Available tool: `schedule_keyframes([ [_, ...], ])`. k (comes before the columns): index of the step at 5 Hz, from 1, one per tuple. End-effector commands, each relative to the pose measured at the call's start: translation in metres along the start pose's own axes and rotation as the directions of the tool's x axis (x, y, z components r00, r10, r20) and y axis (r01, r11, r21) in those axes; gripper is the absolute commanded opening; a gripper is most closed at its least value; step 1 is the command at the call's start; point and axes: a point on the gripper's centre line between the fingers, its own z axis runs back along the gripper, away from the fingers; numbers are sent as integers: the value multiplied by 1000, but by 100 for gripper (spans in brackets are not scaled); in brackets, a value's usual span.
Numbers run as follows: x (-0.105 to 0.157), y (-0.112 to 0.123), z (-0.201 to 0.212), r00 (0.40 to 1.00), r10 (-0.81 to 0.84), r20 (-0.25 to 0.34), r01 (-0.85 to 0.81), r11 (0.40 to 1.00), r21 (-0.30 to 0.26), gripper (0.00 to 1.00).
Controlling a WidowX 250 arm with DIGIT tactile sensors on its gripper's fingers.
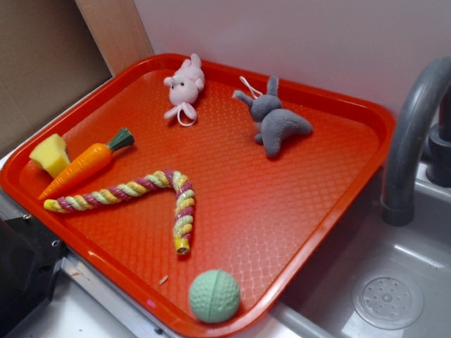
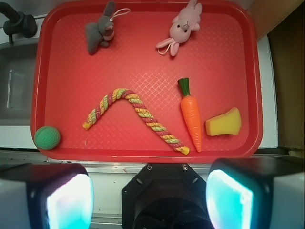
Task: Grab the green ball.
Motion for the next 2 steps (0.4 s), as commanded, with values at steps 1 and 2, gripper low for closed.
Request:
schedule_keyframes([
  [1, 0, 0, 0, 1000, 0, 0, 0, 1000, 0, 100],
  [2, 31, -9, -6, 967, -247, 65, 249, 968, -14, 100],
])
